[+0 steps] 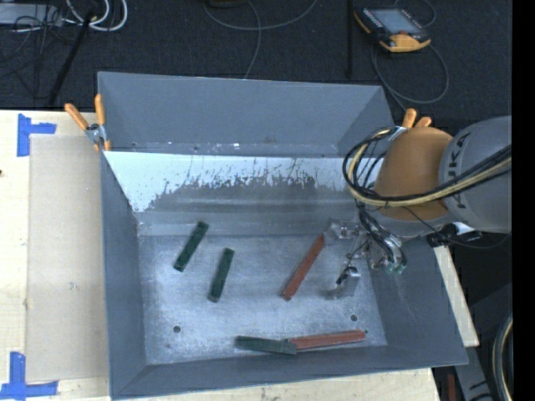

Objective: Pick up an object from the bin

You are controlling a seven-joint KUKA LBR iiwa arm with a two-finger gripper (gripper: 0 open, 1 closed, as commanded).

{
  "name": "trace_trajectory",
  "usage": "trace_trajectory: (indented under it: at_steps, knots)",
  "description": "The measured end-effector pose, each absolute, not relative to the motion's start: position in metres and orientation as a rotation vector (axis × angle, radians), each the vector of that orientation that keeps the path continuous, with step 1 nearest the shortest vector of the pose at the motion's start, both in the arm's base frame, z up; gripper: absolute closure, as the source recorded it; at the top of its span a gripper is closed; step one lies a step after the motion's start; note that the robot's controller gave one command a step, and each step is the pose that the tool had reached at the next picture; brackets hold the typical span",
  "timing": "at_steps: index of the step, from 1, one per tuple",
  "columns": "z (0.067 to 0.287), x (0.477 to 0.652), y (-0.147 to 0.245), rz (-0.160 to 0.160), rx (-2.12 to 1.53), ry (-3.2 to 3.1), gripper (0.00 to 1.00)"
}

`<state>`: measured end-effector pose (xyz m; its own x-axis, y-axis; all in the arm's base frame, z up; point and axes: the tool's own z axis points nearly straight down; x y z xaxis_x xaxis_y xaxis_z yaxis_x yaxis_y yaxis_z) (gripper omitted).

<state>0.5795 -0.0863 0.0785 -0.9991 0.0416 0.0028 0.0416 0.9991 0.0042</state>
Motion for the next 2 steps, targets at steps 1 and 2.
trace_trajectory:
  at_steps: [1, 2]
  knots:
    - [0.070, 0.601, -0.025, -0.002, 0.167, -3.142, 0.00]
    - [0.146, 0.594, 0.025, -0.002, 0.484, -3.111, 0.00]
